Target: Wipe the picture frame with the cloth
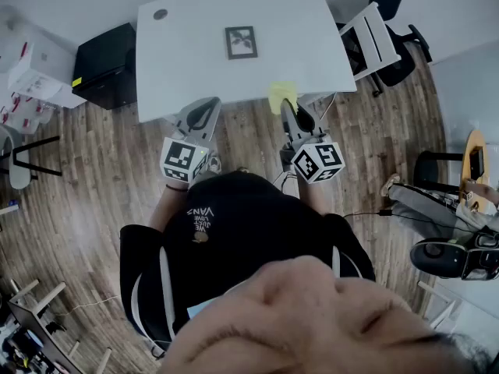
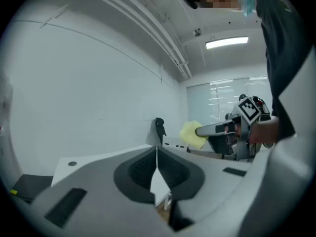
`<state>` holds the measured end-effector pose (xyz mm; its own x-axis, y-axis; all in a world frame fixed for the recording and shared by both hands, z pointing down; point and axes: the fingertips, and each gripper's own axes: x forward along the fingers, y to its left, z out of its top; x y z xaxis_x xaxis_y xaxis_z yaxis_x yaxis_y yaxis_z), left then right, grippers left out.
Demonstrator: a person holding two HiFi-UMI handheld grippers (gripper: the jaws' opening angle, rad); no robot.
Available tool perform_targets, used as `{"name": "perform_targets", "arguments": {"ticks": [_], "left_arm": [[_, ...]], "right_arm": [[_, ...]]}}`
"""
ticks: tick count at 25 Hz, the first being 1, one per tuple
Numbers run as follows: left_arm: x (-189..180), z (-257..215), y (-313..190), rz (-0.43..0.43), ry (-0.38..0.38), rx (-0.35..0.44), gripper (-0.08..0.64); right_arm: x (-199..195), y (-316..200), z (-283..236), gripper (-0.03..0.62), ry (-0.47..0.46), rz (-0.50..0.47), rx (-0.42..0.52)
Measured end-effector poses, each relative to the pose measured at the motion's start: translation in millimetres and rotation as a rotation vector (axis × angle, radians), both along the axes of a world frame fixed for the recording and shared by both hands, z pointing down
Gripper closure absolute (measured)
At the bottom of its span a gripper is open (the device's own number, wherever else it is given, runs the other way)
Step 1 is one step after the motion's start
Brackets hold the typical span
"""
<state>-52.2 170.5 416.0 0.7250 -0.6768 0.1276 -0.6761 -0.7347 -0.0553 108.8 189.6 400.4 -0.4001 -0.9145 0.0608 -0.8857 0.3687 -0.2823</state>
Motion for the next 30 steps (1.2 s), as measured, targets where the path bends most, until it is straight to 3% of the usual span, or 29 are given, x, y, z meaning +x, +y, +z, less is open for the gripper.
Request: {"name": "perform_targets", "arguments": {"ticks": [19,30], "left_arm": [[8,4,18,-0.085,0.025,-0.018,0.543],[16,10,-17,-0.040,0.038,-0.031,0.543]], "right_arm": [[10,8,4,0.545,-0.028,-0.071,-0.006],[13,-23,10,0.545,-0.031,-0.038,-0.024]]}}
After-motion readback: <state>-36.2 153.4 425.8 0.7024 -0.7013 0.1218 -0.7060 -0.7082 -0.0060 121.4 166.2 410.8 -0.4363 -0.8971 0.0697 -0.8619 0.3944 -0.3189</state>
